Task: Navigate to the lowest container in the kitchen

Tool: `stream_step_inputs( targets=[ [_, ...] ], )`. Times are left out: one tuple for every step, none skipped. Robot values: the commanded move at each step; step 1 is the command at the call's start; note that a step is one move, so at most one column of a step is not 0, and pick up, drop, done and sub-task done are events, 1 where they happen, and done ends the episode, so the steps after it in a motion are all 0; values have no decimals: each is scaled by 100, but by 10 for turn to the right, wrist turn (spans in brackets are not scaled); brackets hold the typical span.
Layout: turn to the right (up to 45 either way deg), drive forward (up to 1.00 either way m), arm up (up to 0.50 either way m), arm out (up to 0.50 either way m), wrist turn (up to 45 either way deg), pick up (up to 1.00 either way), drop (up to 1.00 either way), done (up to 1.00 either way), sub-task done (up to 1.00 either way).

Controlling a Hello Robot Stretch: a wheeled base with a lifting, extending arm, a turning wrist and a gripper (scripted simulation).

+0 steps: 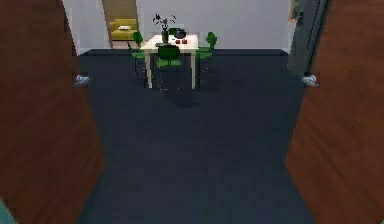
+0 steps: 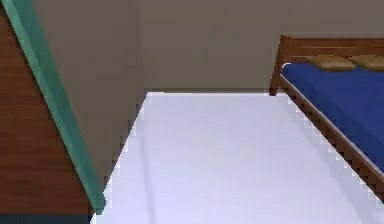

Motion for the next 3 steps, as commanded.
stream_step_inputs(
  targets=[
    [0, 100, 0, 0, 0, 0, 0, 0, 0],
    [0, 90, 0, 0, 0, 0, 0, 0, 0],
    [-450, 0, 0, 0, 0, 0, 0, 0, 0]
  ],
)
